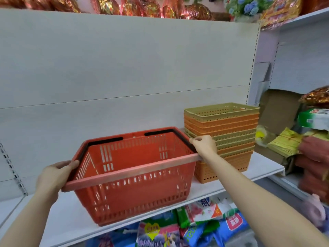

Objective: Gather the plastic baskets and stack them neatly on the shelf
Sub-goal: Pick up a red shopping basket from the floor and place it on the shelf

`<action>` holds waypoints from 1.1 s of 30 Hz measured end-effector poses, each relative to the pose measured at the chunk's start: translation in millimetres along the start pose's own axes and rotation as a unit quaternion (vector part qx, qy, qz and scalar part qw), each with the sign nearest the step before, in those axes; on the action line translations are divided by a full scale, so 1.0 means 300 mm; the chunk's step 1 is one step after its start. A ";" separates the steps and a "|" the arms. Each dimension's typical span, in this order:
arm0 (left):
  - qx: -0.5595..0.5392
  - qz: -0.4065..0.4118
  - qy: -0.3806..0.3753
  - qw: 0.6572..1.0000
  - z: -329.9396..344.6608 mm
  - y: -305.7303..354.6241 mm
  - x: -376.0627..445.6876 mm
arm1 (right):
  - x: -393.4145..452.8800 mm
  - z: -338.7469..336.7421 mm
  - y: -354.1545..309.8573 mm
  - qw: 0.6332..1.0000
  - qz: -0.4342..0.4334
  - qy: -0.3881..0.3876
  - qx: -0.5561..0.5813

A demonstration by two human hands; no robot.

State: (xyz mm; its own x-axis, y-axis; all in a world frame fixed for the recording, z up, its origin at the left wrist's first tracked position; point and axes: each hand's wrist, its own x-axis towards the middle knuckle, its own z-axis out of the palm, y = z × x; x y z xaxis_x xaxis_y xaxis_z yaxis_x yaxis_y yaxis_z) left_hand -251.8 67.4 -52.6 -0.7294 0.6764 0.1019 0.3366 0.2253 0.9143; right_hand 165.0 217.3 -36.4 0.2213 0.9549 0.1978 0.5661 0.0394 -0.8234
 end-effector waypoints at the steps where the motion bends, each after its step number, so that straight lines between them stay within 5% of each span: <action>1: -0.040 0.012 -0.006 0.999 -0.003 -0.006 -0.043 | -0.023 -0.007 0.018 0.999 -0.021 0.001 0.032; 4: -0.123 0.054 -0.040 0.990 0.001 -0.049 -0.195 | -0.129 -0.019 0.099 0.982 -0.156 -0.015 0.109; 7: -0.058 0.091 -0.050 0.993 0.001 -0.074 -0.279 | -0.173 -0.004 0.181 0.968 -0.239 -0.067 0.048; 22: 0.073 0.108 -0.052 0.990 -0.064 -0.110 -0.240 | -0.163 -0.002 0.173 0.962 -0.265 -0.016 -0.062; 26: 0.090 0.105 0.019 0.990 -0.131 -0.187 -0.327 | -0.296 -0.001 0.151 0.895 -0.419 0.122 -0.087; 33: 0.284 0.235 0.124 0.921 -0.305 -0.367 -0.566 | -0.642 0.172 0.085 0.841 -0.537 0.039 -0.048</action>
State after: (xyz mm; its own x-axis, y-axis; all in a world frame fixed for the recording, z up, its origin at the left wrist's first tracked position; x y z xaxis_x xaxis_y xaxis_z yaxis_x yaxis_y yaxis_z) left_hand -219.6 -136.3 -134.6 -0.5142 0.6269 0.5853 0.8555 0.3266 0.4018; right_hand 95.8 49.7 -122.9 -0.4087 0.3617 0.8379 0.5334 0.8397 -0.1024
